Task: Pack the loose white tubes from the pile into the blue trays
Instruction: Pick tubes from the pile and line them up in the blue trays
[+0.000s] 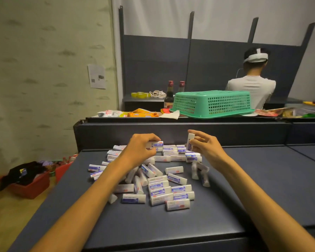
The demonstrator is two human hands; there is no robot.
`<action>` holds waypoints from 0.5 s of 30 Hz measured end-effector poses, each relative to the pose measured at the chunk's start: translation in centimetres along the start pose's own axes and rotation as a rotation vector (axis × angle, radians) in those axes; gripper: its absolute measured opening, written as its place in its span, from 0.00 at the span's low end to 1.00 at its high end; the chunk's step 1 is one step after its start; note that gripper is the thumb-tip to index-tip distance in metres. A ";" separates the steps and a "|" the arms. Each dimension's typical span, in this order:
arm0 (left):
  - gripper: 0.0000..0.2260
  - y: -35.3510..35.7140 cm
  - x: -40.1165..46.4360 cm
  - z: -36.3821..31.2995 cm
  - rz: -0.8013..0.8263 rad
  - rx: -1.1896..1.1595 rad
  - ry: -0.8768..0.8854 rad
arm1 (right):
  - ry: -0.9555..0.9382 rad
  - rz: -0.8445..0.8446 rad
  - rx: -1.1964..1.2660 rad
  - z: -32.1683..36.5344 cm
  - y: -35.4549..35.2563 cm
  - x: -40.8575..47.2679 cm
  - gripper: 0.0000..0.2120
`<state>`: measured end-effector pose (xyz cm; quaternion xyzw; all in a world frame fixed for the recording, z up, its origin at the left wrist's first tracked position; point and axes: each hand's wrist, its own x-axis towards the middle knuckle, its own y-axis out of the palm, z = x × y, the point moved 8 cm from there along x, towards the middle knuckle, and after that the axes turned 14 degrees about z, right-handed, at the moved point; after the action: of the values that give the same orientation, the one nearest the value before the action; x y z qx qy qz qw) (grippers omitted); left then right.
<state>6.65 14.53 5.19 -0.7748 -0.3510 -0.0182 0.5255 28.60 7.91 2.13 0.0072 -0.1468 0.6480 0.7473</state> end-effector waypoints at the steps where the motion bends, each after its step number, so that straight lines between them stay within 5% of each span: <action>1: 0.14 0.5 0.2 -0.7 0.007 0.005 0.001 | -0.013 -0.022 -0.039 0.2 -0.7 -0.7 0.15; 6: 0.14 3.9 1.8 -5.8 0.029 -0.003 0.028 | -0.070 -0.034 -0.226 1.5 -5.0 -5.8 0.07; 15: 0.14 13.5 4.9 -20.6 0.038 -0.006 0.166 | -0.098 -0.031 -0.370 2.9 -16.9 -19.4 0.07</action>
<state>24.95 -2.69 5.56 -0.7787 -0.2914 -0.0735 0.5507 42.09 -14.13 3.53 -0.0964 -0.2994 0.5973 0.7377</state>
